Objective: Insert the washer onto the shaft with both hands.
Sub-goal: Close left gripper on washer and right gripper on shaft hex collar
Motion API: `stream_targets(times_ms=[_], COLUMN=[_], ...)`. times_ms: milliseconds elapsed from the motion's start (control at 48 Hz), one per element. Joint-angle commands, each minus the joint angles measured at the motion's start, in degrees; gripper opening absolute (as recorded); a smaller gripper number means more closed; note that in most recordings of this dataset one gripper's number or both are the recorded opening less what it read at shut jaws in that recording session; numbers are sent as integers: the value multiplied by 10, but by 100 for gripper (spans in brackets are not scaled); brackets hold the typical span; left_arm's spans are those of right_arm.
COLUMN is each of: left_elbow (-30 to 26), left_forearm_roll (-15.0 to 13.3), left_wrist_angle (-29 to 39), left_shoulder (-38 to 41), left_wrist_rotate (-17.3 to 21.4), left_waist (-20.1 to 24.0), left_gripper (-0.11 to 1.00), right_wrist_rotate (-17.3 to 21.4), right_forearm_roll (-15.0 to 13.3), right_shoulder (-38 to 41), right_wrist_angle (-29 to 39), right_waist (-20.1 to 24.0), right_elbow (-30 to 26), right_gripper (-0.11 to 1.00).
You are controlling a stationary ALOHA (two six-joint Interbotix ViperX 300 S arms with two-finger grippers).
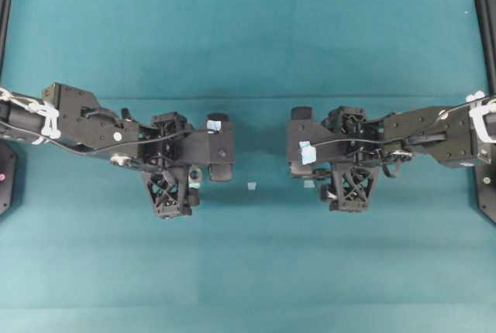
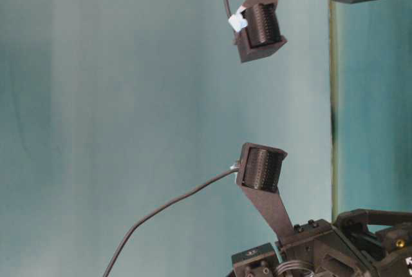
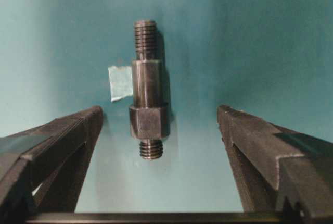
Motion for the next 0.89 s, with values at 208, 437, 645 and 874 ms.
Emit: stream_targets(times_ms=[208, 437, 645, 874], left_elbow=[-4, -4, -1, -2], left_forearm_roll=[2, 2, 2, 2], left_wrist_angle=[-4, -3, -3, -4], left_shoulder=[-2, -3, -5, -6], left_wrist_rotate=[15, 15, 16, 16], left_waist=[9, 12, 16, 18], left_gripper=[94, 94, 94, 94], right_wrist_rotate=[-1, 0, -1, 0], right_forearm_roll=[-1, -1, 0, 1], right_shoulder=[-2, -3, -2, -3], right_wrist_angle=[-10, -10, -12, -15], right_waist=[1, 3, 4, 5], right_elbow=[-1, -1, 0, -1], right_gripper=[95, 95, 95, 95])
